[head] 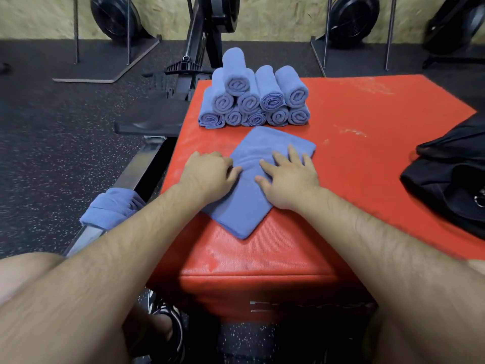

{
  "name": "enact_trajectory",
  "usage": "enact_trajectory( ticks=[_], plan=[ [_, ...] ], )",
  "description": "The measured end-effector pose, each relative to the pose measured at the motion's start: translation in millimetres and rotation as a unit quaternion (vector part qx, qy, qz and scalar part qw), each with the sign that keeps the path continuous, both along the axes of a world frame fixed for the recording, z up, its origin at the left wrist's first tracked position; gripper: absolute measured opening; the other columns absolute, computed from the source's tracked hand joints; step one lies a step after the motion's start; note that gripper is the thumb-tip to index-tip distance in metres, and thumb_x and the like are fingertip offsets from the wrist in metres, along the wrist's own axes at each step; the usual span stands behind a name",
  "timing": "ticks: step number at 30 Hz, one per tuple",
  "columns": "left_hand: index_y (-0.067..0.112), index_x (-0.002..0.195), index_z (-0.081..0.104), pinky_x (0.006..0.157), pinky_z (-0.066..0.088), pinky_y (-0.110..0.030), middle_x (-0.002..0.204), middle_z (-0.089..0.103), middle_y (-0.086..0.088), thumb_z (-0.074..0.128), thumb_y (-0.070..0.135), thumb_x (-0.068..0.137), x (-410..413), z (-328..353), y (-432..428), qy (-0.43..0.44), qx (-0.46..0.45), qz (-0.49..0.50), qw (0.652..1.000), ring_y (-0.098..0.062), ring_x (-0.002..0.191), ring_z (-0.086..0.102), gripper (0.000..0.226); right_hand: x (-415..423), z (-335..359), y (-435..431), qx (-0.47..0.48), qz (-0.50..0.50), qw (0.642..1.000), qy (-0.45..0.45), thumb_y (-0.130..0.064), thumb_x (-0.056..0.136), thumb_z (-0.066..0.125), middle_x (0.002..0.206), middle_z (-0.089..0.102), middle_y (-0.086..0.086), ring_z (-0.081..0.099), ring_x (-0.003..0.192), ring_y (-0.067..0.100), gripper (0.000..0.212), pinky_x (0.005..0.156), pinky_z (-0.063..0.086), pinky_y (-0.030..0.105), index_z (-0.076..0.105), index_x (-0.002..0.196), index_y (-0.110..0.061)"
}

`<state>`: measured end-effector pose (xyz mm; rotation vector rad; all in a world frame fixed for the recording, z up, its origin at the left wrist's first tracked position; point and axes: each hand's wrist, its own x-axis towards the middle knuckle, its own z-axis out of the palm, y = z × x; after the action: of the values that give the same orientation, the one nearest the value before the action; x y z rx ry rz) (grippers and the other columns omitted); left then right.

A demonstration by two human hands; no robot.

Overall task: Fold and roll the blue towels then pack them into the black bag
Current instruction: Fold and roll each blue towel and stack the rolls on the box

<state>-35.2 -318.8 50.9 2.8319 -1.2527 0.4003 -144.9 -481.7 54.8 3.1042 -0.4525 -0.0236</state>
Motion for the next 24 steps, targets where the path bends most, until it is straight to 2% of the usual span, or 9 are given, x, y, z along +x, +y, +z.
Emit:
enact_trajectory(
  ticks=[3, 6, 8, 9, 11, 13, 16, 19, 24],
  plan=[
    [0.018, 0.076, 0.06, 0.062, 0.036, -0.034, 0.084, 0.066, -0.006, 0.039, 0.058, 0.099, -9, 3, 1, 0.039, -0.032, 0.014, 0.999, -0.033, 0.085, 0.063, 0.05, -5, 4, -6, -0.032, 0.019, 0.998, -0.055, -0.049, 0.099, 0.046, 0.161, 0.029, 0.003, 0.012, 0.152, 0.032, 0.049, 0.117, 0.018, 0.051, 0.047, 0.143, -0.028],
    [0.025, 0.09, 0.066, 0.068, 0.045, -0.035, 0.089, 0.057, -0.001, 0.05, 0.057, 0.094, -24, 4, 3, 0.103, -0.064, 0.02, 0.992, -0.031, 0.086, 0.062, 0.036, -18, 10, -1, 0.002, 0.05, 0.995, -0.086, -0.043, 0.096, 0.05, 0.148, 0.045, -0.001, 0.031, 0.141, 0.028, 0.039, 0.105, 0.035, 0.044, 0.059, 0.13, -0.027],
    [0.025, 0.1, 0.063, 0.07, 0.048, -0.037, 0.095, 0.045, 0.0, 0.055, 0.053, 0.093, -34, -1, 8, 0.119, -0.09, 0.028, 0.988, -0.032, 0.083, 0.059, 0.03, -30, 10, 5, 0.04, 0.057, 0.993, -0.092, -0.043, 0.095, 0.05, 0.142, 0.05, -0.004, 0.041, 0.133, 0.026, 0.037, 0.101, 0.039, 0.042, 0.061, 0.127, -0.027],
    [0.024, 0.104, 0.061, 0.071, 0.048, -0.038, 0.099, 0.044, -0.001, 0.055, 0.051, 0.093, -37, -6, 11, 0.1, -0.102, 0.017, 0.99, -0.032, 0.084, 0.057, 0.03, -37, 9, 9, 0.053, 0.065, 0.992, -0.093, -0.043, 0.095, 0.051, 0.139, 0.052, -0.005, 0.044, 0.129, 0.026, 0.037, 0.101, 0.04, 0.042, 0.06, 0.126, -0.027],
    [0.024, 0.111, 0.061, 0.08, 0.045, -0.041, 0.112, 0.051, -0.005, 0.052, 0.048, 0.091, -41, -16, 16, 0.014, -0.088, -0.029, 0.996, -0.032, 0.101, 0.055, 0.032, -50, 3, 17, 0.058, 0.093, 0.99, -0.094, -0.045, 0.093, 0.051, 0.131, 0.055, -0.004, 0.048, 0.123, 0.025, 0.037, 0.099, 0.042, 0.042, 0.06, 0.123, -0.026],
    [0.025, 0.123, 0.061, 0.097, 0.037, -0.044, 0.138, 0.053, -0.004, 0.044, 0.047, 0.092, -44, -20, 20, -0.01, -0.068, -0.09, 0.994, -0.03, 0.128, 0.047, 0.042, -60, -5, 22, 0.055, 0.122, 0.987, -0.089, -0.045, 0.094, 0.05, 0.128, 0.056, -0.003, 0.05, 0.121, 0.025, 0.037, 0.1, 0.042, 0.042, 0.059, 0.123, -0.024],
    [0.023, 0.152, 0.04, 0.121, 0.015, -0.04, 0.164, 0.026, 0.0, 0.018, 0.061, 0.092, -51, -20, 26, 0.118, -0.011, -0.137, 0.983, -0.019, 0.152, 0.021, 0.074, -70, -14, 18, 0.071, 0.134, 0.984, -0.093, -0.047, 0.098, 0.046, 0.141, 0.052, 0.0, 0.048, 0.13, 0.024, 0.044, 0.109, 0.036, 0.04, 0.056, 0.133, -0.023],
    [0.024, 0.16, 0.014, 0.124, 0.0, -0.037, 0.168, 0.003, 0.001, 0.002, 0.07, 0.085, -57, -24, 28, 0.192, 0.024, -0.112, 0.975, -0.016, 0.155, 0.0, 0.089, -77, -20, 10, 0.083, 0.14, 0.984, -0.078, -0.052, 0.101, 0.04, 0.157, 0.039, -0.001, 0.034, 0.145, 0.02, 0.051, 0.12, 0.023, 0.039, 0.047, 0.145, -0.027],
    [0.024, 0.161, 0.009, 0.123, -0.011, -0.033, 0.168, -0.003, 0.003, 0.008, 0.078, 0.083, -66, -18, 40, 0.188, 0.047, -0.137, 0.971, -0.01, 0.153, -0.01, 0.094, -83, -14, 3, 0.086, 0.15, 0.984, -0.037, -0.052, 0.103, 0.037, 0.164, 0.024, -0.007, 0.018, 0.152, 0.014, 0.053, 0.124, 0.013, 0.038, 0.036, 0.153, -0.033]
  ],
)
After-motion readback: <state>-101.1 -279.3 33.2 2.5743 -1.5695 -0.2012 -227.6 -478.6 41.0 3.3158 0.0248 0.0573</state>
